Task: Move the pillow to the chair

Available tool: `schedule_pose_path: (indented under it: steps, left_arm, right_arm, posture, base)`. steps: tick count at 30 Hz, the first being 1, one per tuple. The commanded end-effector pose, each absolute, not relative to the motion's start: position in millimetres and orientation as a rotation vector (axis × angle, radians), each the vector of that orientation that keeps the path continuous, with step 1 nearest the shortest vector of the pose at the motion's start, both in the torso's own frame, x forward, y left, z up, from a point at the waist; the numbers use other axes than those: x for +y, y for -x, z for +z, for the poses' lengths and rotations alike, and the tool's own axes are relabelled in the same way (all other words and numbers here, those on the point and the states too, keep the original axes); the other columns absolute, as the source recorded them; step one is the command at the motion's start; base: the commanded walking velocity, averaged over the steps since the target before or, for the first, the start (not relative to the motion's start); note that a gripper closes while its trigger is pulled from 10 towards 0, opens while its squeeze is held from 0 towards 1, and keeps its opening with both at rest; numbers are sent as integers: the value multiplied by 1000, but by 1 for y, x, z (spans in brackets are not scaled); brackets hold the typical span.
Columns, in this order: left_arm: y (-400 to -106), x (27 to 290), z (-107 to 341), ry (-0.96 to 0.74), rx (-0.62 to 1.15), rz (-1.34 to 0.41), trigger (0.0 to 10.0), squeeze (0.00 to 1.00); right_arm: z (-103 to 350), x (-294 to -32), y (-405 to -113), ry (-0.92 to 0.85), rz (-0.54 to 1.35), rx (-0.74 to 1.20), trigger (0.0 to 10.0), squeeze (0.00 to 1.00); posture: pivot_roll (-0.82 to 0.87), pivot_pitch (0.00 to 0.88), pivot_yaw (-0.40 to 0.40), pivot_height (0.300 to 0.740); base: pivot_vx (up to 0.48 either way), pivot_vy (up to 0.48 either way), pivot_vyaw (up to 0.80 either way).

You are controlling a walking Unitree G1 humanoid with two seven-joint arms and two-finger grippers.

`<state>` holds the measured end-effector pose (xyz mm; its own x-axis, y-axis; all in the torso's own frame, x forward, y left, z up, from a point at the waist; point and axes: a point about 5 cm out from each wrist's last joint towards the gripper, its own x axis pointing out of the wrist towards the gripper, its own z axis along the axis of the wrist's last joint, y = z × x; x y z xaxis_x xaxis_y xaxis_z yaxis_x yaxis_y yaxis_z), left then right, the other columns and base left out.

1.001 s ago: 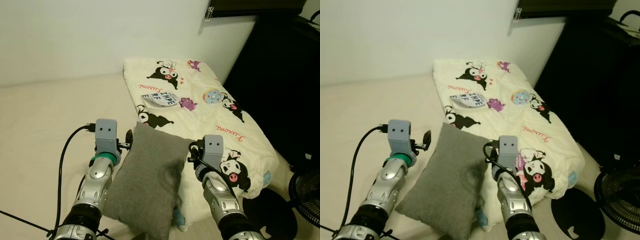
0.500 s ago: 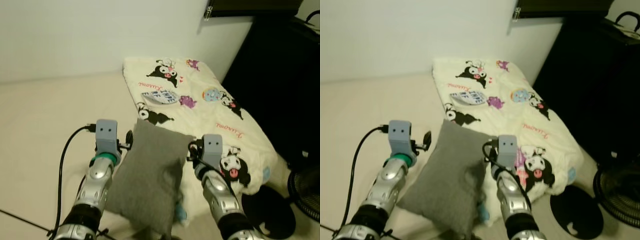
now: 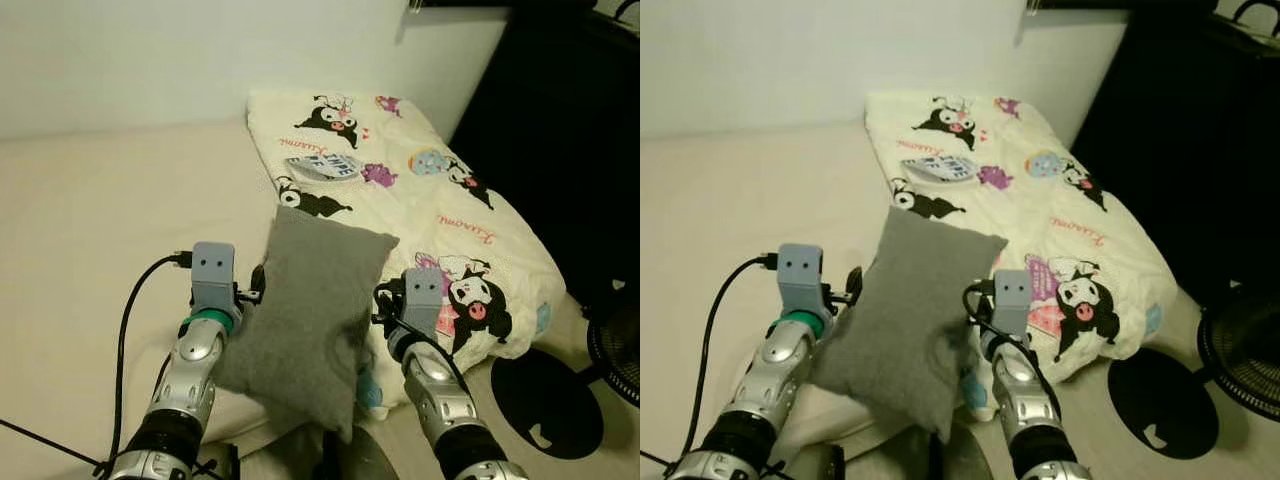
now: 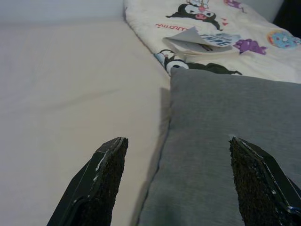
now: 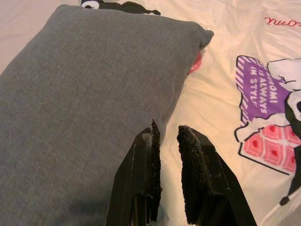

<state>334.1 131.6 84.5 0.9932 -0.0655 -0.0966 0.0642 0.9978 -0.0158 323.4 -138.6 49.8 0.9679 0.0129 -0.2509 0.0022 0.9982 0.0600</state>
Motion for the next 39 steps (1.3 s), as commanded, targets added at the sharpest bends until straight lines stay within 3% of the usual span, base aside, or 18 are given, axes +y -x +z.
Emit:
schedule_pose_path:
  steps: [1, 8, 16, 39]
  left_arm:
    - [-332, 128, 78, 6, 127, -74, 10000, 0]
    - [-331, 129, 77, 10, 130, -68, 10000, 0]
    - [-329, 130, 75, 10, 134, -59, 10000, 0]
    - [-324, 134, 71, 8, 151, -50, 10000, 0]
  right_arm:
    - [45, -142, -321, -53, 1, 278, 10000, 0]
    - [45, -140, -321, -55, 14, 278, 10000, 0]
    - [45, -138, -320, -59, 26, 279, 10000, 0]
    - [40, -137, -316, -60, 28, 295, 10000, 0]
  posture:
    - [-43, 0, -49, 641]
    - [-43, 0, -56, 641]
    - [-42, 0, -57, 611]
    - [-33, 0, -57, 611]
  base:
    - [0, 0, 0]
    - [0, 0, 0]
    - [0, 0, 0]
    - [0, 0, 0]
